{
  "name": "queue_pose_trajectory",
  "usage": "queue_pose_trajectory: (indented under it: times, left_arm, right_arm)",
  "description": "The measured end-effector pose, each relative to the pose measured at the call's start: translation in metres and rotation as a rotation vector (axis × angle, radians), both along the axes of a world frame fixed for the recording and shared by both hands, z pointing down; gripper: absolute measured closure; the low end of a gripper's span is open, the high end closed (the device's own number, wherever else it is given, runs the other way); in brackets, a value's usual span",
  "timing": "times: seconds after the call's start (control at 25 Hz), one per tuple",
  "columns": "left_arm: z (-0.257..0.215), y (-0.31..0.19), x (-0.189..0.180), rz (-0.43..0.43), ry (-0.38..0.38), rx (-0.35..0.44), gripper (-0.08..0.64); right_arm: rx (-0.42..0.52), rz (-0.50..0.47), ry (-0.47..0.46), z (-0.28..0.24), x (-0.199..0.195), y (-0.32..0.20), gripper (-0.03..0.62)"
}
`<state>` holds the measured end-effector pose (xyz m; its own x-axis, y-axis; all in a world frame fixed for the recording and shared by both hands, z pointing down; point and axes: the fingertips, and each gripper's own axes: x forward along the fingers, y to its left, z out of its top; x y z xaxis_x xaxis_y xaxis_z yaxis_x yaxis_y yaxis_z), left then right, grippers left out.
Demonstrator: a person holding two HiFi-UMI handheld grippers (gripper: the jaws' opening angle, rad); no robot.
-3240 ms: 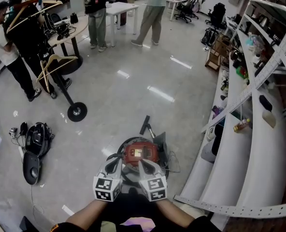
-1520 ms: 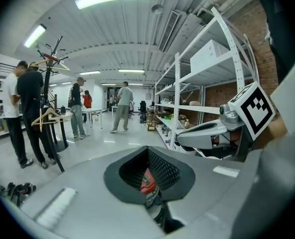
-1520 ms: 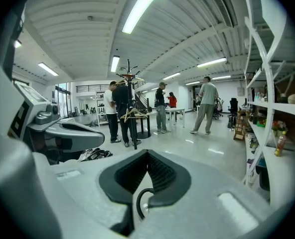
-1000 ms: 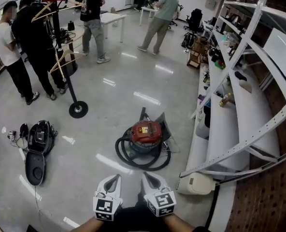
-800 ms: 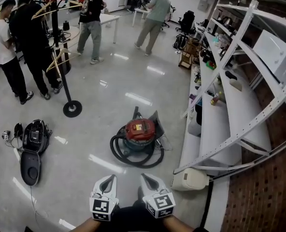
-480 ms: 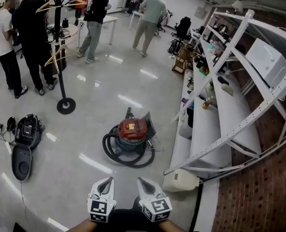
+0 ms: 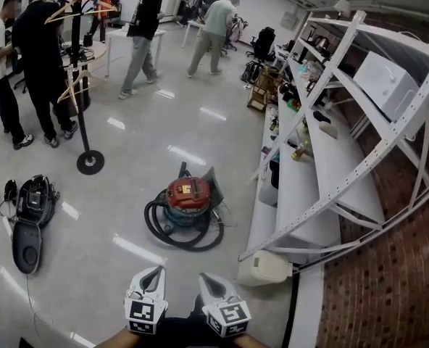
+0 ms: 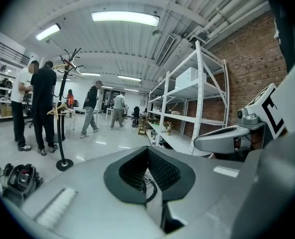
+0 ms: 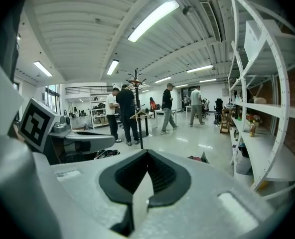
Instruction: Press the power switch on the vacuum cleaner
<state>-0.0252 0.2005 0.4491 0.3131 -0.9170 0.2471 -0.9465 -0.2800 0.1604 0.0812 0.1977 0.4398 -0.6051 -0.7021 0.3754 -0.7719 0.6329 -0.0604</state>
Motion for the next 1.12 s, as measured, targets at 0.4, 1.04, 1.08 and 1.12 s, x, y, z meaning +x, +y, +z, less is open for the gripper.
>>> queue_pose_trajectory:
  times: [0.4,1.04,1.08,1.12]
  left_arm:
    - [-0.004,0.003,0.007,0.012,-0.028,0.004,0.543]
    - [0.0,0.009,0.012,0.033,-0.028,0.001,0.543]
    - [-0.001,0.009,0.011,0.033,-0.028,0.002,0.543]
    - [-0.001,0.009,0.01,0.033,-0.029,0.004,0.543]
  right_arm:
    - [0.045,0.009,-0.001,-0.007,0.006,0.0,0.601]
    - [0.056,0.041,0.008,-0.007,0.013,0.006,0.601]
    - [0.061,0.044,0.008,-0.009,0.012,0.006,0.601]
    - [0.065,0.046,0.008,-0.01,0.011,0.006,0.601]
